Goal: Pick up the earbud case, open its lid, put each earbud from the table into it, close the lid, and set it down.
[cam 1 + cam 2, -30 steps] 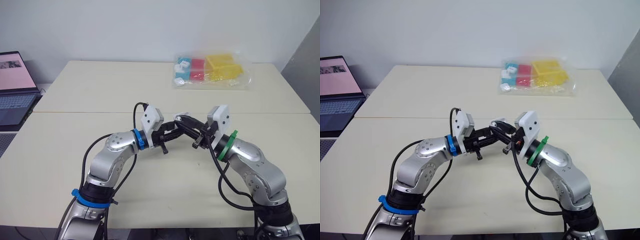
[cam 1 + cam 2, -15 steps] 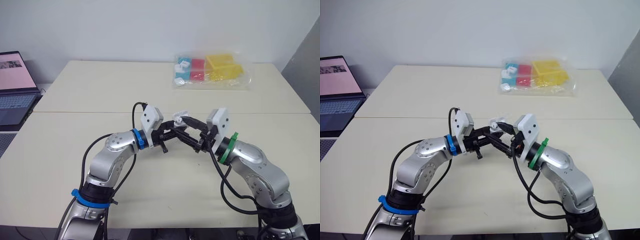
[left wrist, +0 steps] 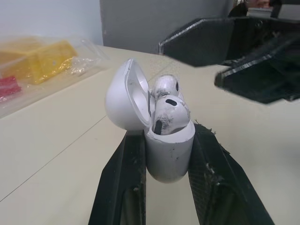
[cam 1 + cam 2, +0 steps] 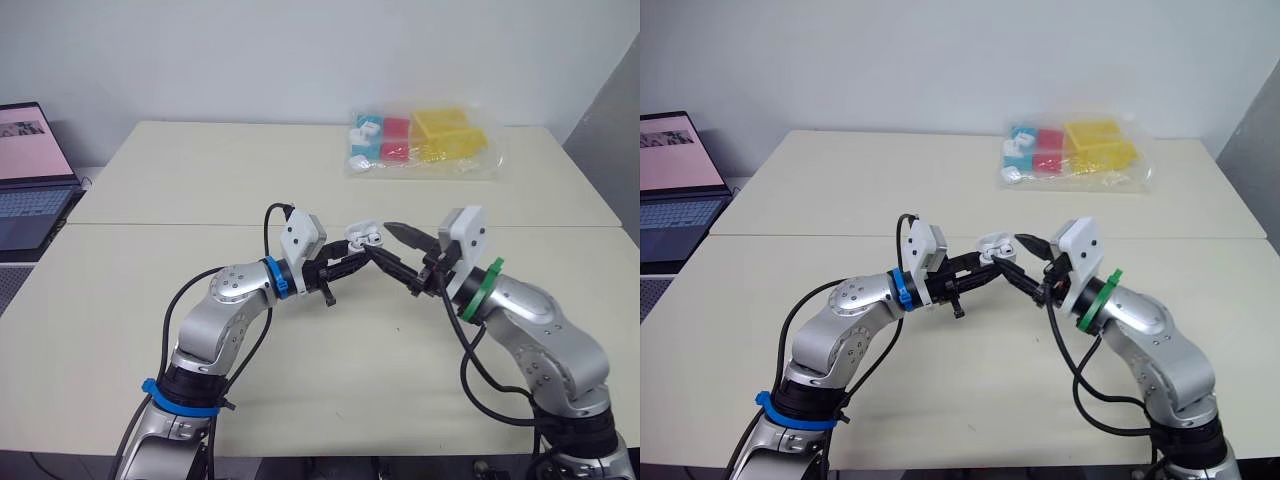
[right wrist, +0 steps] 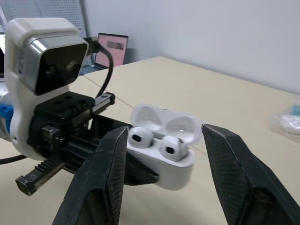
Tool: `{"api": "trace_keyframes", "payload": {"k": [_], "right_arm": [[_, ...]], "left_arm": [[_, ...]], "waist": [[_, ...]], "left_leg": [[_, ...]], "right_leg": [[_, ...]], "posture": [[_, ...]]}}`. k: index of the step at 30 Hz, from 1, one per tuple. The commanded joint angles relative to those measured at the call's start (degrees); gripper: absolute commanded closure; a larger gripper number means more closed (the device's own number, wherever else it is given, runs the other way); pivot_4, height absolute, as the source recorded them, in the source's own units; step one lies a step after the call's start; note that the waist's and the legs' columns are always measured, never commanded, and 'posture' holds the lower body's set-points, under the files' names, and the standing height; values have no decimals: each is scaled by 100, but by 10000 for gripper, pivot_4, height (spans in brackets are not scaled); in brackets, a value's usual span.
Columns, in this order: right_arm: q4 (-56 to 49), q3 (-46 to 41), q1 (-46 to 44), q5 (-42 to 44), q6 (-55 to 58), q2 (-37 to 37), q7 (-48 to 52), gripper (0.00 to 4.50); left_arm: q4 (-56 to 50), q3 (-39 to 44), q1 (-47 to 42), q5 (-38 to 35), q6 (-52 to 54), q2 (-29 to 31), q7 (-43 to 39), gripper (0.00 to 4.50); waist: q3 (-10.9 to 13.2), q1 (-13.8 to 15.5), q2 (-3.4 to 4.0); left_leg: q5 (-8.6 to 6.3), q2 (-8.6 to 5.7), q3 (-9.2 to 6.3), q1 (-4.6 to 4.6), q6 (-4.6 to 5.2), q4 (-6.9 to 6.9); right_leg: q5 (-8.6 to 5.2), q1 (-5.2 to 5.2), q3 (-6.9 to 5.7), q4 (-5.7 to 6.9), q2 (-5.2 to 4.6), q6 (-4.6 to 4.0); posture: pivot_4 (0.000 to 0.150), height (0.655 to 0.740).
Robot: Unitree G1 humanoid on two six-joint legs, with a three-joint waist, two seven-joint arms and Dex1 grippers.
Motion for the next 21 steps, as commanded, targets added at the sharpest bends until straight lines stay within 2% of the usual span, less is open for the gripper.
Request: {"api": "trace_keyframes", "payload": {"k": [1,13,16,21], "right_arm": [[-344,-296,-191,322,86,-259,199,19147],[371,-544,-1259,638,411,-1039,626,19147],[826,-359,-1665,402,345,-1287,875,24942],[1685,231,-2578,66,400,-1659,1572,42428]], "left_arm": [[-228,98,-36,-98,-110,23,-48,36776],[-231,109,-26,-124,-134,41,-136,36776],[-226,87,-32,-105,-168,76,-211,36776],[-217,36,-39,-71,-220,123,-312,36776]], "waist": [[0,-4,0],[0,-3,0],[0,-2,0],[0,-7,0]], "left_leg": [[0,0,0,0,0,-1],[0,0,1,0,0,-1],[0,0,3,-1,1,-1],[0,1,5,0,1,-2]], "right_leg": [[0,0,0,0,0,0],[0,0,2,-1,3,0],[0,0,3,-2,2,0],[0,-2,5,-3,2,-1]], "posture": [[1500,7400],[1500,7400],[1500,7400],[1500,7400]]}}
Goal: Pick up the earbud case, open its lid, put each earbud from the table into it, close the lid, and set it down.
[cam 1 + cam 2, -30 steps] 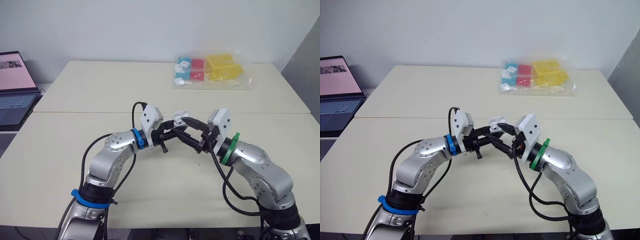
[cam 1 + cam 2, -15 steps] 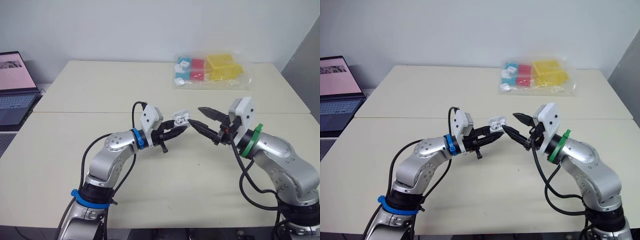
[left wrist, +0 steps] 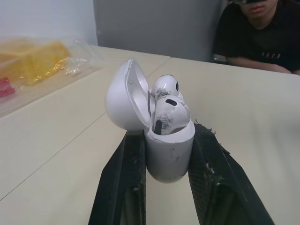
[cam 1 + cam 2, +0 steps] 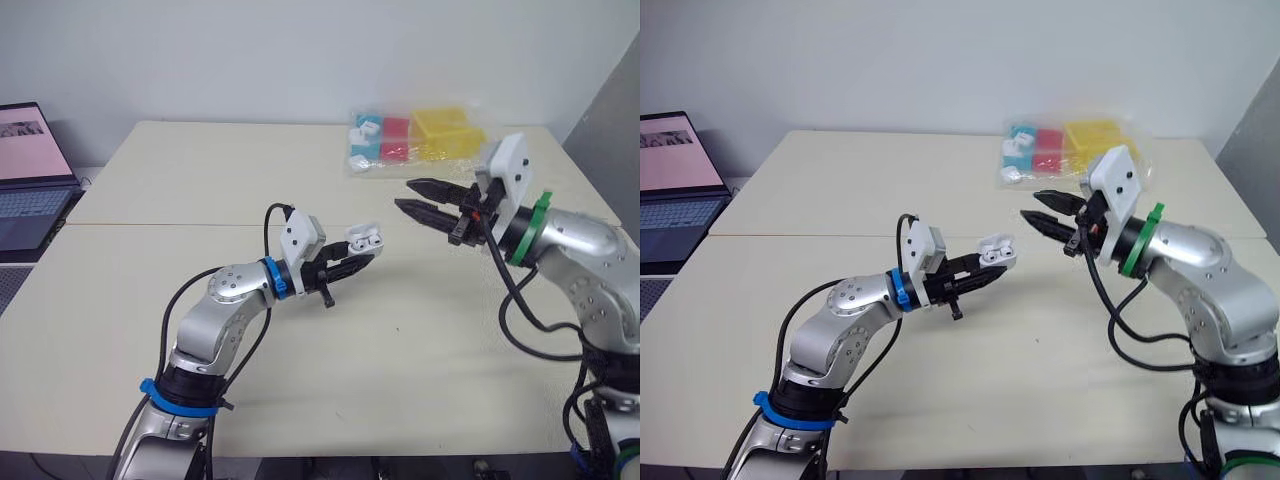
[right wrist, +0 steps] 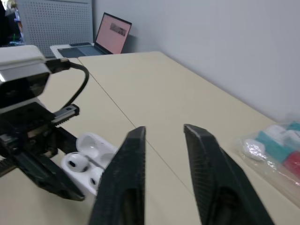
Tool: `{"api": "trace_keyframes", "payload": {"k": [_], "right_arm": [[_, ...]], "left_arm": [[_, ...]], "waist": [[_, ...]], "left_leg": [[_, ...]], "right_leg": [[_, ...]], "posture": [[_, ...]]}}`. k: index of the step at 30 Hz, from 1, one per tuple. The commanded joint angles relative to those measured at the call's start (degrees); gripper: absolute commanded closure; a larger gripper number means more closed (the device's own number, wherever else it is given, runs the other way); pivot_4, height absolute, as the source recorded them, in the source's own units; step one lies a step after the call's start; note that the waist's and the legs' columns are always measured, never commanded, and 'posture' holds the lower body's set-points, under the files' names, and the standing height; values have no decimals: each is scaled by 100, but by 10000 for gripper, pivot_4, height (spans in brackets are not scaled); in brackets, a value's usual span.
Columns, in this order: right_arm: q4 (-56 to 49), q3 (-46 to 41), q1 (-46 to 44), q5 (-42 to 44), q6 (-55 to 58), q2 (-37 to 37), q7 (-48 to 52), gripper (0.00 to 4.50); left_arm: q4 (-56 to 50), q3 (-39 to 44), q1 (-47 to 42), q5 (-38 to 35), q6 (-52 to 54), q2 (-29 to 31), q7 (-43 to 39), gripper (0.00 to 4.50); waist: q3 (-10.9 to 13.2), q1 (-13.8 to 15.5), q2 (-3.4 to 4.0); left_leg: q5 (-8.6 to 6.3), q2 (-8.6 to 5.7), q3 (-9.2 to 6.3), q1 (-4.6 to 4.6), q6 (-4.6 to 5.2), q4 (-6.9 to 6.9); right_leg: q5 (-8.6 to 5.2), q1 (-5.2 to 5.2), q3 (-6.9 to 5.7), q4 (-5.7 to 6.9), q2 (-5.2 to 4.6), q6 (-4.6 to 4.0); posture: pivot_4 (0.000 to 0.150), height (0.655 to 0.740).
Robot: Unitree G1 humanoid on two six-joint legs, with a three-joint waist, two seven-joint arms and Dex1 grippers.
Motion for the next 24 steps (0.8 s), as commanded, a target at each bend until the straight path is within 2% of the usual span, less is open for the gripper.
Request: {"api": "trace_keyframes", "payload": {"k": [1,8,13,18,24], "right_arm": [[463,394,-667,-258,-1,-212,585,44848],[1871,1556,-1996,-1087,-293,-142,1799,45000],[2578,2075,-2505,-1491,-540,56,2589,45000],[3071,2308,-2785,-1758,-814,256,3257,45000],[3151,2357,-2864,-1914,-913,403,3753,45000]], "left_arm": [[-217,20,-50,-60,-158,22,-92,36776],[-212,-27,-68,-30,-199,42,-183,36776],[-237,-64,-56,-19,-215,71,-221,36776],[-217,-83,-62,2,-240,78,-254,36776],[-226,-86,-29,31,-255,76,-271,36776]], "waist": [[0,-1,0],[0,-1,0],[0,3,0],[0,6,0],[0,9,0]], "left_leg": [[0,0,-1,-1,0,-2],[0,4,-1,-6,0,-4],[0,3,-1,-21,0,-2],[0,2,-2,-28,0,-2],[0,1,-3,-34,0,-1]], "right_leg": [[0,0,-2,-2,0,0],[0,-7,-2,-6,-1,-1],[1,-18,-3,-8,-6,-2],[1,-25,-6,-9,-10,-3],[1,-31,-7,-7,-13,-3]], "posture": [[1500,7400],[1500,7400],[1500,7400],[1500,7400],[1500,7400]]}}
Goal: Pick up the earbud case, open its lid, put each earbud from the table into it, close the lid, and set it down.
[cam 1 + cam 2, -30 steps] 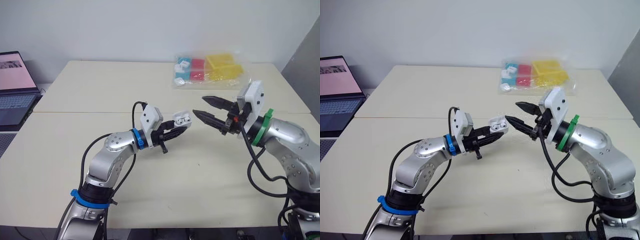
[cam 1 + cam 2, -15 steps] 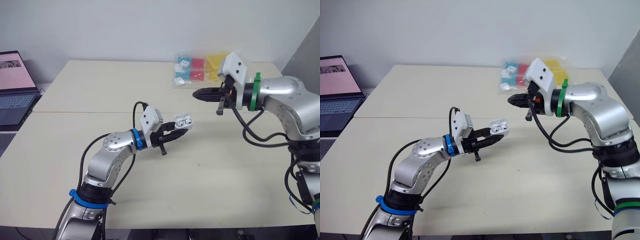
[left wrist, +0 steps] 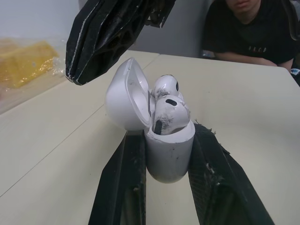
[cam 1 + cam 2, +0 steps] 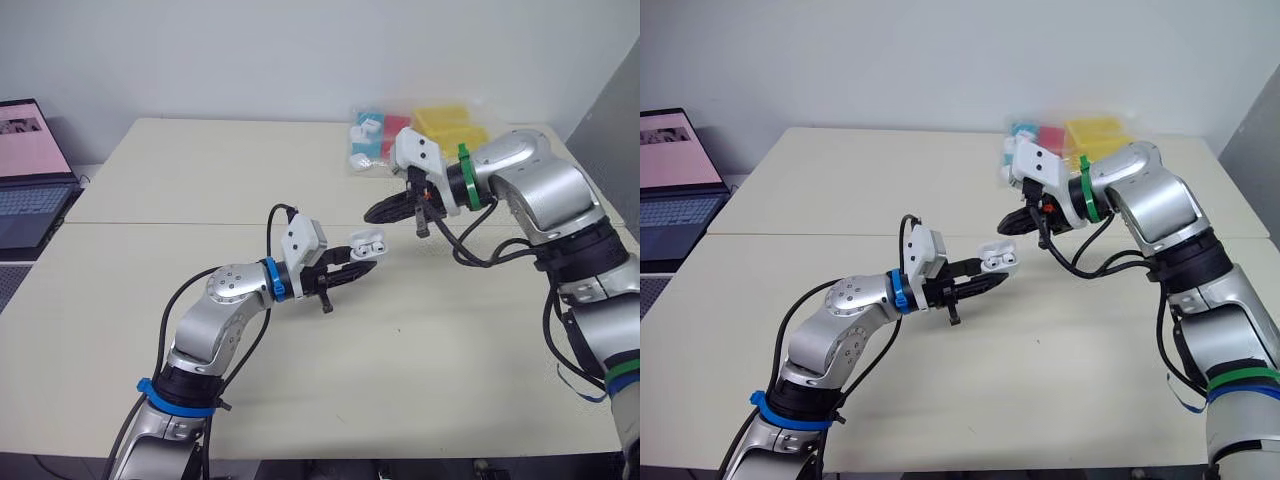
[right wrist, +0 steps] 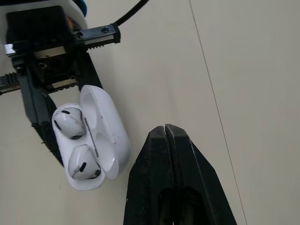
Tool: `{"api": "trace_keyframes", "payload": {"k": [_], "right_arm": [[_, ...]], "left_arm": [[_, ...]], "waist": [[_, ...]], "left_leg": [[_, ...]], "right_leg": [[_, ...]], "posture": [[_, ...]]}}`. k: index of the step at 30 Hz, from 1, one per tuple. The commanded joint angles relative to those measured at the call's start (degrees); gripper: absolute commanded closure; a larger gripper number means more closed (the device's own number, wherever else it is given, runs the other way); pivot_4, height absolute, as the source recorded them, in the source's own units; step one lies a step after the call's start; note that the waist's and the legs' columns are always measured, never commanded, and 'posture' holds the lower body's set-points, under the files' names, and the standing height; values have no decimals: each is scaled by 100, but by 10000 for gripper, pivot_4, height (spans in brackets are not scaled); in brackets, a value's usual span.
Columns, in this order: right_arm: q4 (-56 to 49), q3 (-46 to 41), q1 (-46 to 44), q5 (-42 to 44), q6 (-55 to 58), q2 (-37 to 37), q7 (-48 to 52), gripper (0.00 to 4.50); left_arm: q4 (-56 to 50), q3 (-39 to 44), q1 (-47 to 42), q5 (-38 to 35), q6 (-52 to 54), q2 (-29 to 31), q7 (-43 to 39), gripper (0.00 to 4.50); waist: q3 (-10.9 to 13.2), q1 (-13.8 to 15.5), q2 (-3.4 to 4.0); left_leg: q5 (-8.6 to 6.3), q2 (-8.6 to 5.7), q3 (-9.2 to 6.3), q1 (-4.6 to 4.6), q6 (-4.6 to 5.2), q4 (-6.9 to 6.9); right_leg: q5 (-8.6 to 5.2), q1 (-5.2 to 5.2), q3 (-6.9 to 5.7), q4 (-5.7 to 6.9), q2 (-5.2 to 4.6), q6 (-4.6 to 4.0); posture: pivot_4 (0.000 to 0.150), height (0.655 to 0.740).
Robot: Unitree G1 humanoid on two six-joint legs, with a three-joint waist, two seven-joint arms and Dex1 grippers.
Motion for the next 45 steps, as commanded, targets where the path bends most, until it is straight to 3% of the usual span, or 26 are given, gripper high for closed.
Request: {"api": "trace_keyframes", "payload": {"k": [1,16,35,39,45], "right_arm": [[-117,-56,-138,-65,-77,46,297,45000],[-709,-191,86,-54,192,-269,939,45000],[-956,-466,444,-249,44,-301,457,45000],[-1290,-838,612,-61,335,-779,462,45000],[-2790,-1544,1815,619,956,-1843,606,45000]], "left_arm": [[-212,-16,-23,3,-159,18,-25,36776],[-228,9,-9,31,-145,-15,50,36776],[-179,91,-80,-26,25,-61,146,36776],[-193,-5,-58,-152,489,106,61,36776],[-77,-202,-304,-758,2093,152,12,36776]], "waist": [[0,0,0],[0,3,0],[0,6,0],[0,12,0],[0,53,0]], "left_leg": [[0,0,0,0,0,0],[0,0,0,-1,0,1],[0,-1,0,0,-1,4],[1,-2,0,-2,-1,5],[0,-10,-7,-14,0,4]], "right_leg": [[0,0,0,0,0,0],[0,-4,0,6,-1,-1],[0,-4,1,9,-2,-1],[1,-5,0,10,-3,-1],[0,-2,-9,-6,-13,0]], "posture": [[1500,7400],[1500,7400],[1500,7400],[1500,7400],[1500,7400]]}}
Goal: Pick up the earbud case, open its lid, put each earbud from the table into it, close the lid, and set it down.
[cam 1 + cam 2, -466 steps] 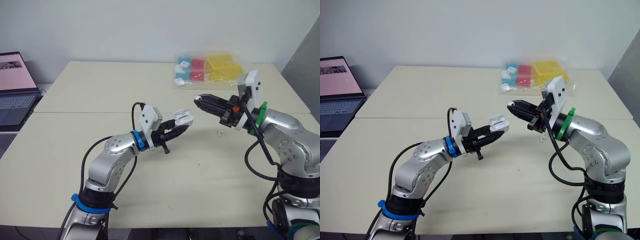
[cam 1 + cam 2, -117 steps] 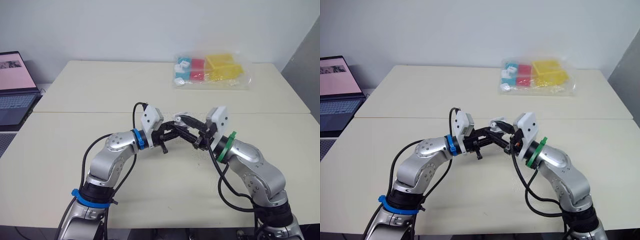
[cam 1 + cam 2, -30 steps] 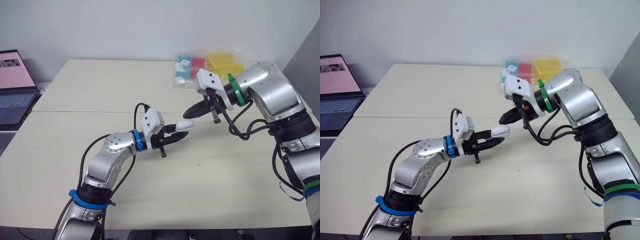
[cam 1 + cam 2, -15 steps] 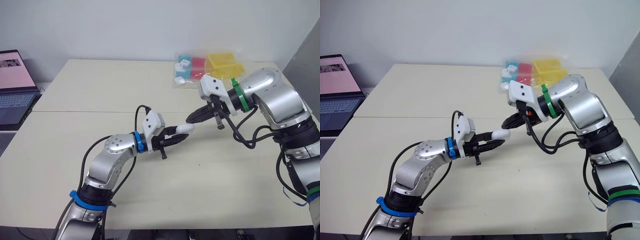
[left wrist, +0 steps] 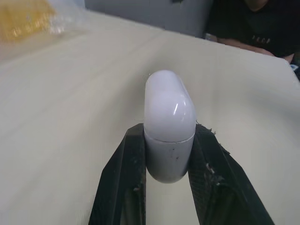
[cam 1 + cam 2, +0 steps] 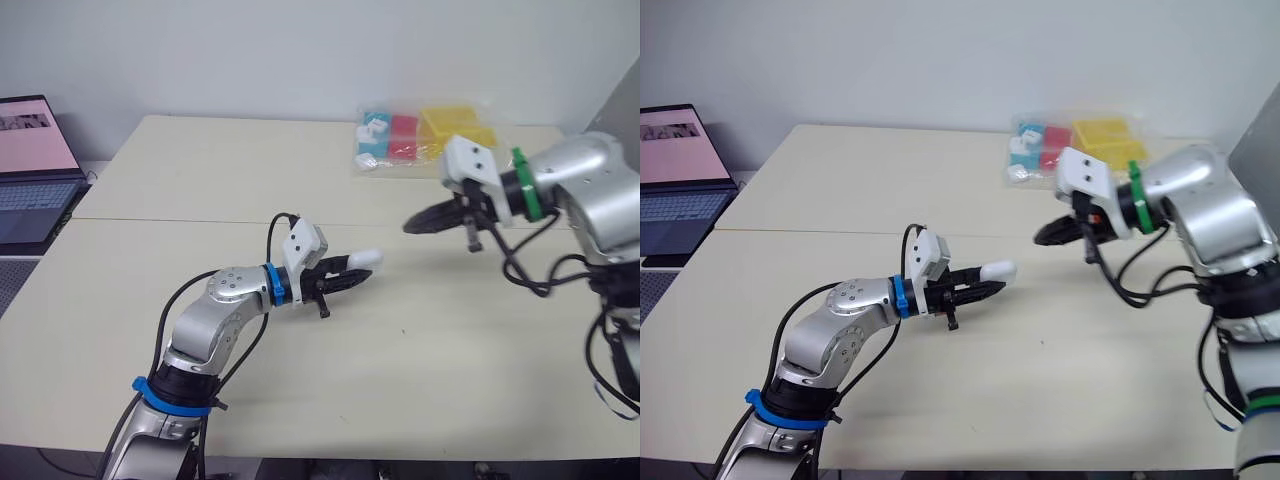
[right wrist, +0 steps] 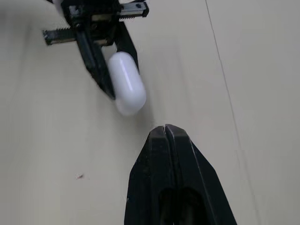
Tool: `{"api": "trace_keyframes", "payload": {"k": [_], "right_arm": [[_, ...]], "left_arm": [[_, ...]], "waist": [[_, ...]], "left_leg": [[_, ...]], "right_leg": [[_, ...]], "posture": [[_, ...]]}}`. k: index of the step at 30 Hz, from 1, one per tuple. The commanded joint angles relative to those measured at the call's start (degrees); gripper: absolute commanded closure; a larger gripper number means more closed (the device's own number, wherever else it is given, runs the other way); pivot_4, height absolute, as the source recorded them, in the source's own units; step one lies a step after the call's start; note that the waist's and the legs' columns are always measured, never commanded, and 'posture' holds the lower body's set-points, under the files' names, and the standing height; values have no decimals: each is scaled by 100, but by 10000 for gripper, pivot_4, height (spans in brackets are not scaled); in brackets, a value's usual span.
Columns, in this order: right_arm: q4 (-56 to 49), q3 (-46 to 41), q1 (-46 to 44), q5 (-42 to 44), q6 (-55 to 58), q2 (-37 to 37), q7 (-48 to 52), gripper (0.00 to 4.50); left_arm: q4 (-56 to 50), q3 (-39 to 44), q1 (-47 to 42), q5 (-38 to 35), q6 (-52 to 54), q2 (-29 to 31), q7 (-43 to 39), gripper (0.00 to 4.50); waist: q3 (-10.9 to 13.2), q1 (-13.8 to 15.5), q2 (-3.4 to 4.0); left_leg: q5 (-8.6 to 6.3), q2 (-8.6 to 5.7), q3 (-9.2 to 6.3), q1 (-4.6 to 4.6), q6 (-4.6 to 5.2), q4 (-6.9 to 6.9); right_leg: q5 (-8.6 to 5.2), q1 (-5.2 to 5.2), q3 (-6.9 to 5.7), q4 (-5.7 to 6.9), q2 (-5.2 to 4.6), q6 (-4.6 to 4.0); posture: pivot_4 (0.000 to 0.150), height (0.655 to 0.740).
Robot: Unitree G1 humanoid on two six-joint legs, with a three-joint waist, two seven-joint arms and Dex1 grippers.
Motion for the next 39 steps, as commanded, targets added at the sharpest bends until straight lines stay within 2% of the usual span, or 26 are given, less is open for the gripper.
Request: {"api": "trace_keyframes", "payload": {"k": [1,6,10,14,22,24,29,34,35,39], "right_arm": [[-1132,-625,650,571,471,-503,31,45000],[-2006,-1094,2005,583,497,-985,-463,45000],[-2239,-1312,2523,592,473,-1070,-851,45000],[-2478,-1500,2766,822,585,-1048,-1061,45000],[-2464,-1437,2681,982,455,-933,-1350,45000],[-2446,-1412,2672,998,420,-946,-1358,45000],[-2397,-1350,2616,1027,383,-940,-1389,45000],[-2311,-1311,2548,1053,355,-963,-1373,45000],[-2292,-1310,2542,1054,343,-976,-1360,45000],[-2212,-1306,2555,1029,255,-1041,-1289,45000]], "left_arm": [[0,-182,-321,-364,886,-82,-27,36776],[709,-506,-645,-105,1447,-374,305,36776],[1182,-462,-747,-140,1796,-675,502,36776],[1512,-193,-844,-383,2403,-923,644,36776],[1755,21,-922,-432,2856,-1003,795,36776],[1815,89,-933,-448,2908,-1032,850,29596],[1868,144,-980,-457,2951,-1008,868,16762],[1803,75,-1017,-402,2864,-672,715,1697],[1769,46,-1022,-381,2851,-563,668,216],[1547,-46,-956,-337,2808,-100,546,216]], "waist": [[0,13,0],[0,-12,0],[1,-58,-2],[1,-52,-2],[1,-48,-2],[1,-48,-2],[0,-46,-1],[0,-56,-2],[0,-65,-2],[0,-94,-2]], "left_leg": [[0,0,-1,-1,0,0],[0,0,-6,14,0,3],[1,1,4,30,1,5],[4,6,0,35,2,6],[7,6,1,35,-2,7],[7,6,1,35,-2,6],[8,6,1,37,-4,7],[10,7,1,60,-7,6],[10,8,2,64,-7,6],[10,14,6,78,-7,4]], "right_leg": [[0,0,-2,0,0,0],[-1,15,-9,8,3,2],[-2,21,6,17,8,4],[-2,22,5,23,18,4],[-2,24,9,21,19,4],[-2,24,9,20,19,4],[-2,25,9,21,18,4],[-2,44,11,21,19,4],[-2,46,13,21,21,5],[-2,47,28,26,33,4]], "posture": [[1500,7400],[1500,7400],[1500,7400],[1500,7400],[1500,7400],[1500,7400],[1500,7400],[1500,7400],[1500,7400],[1500,7400]]}}
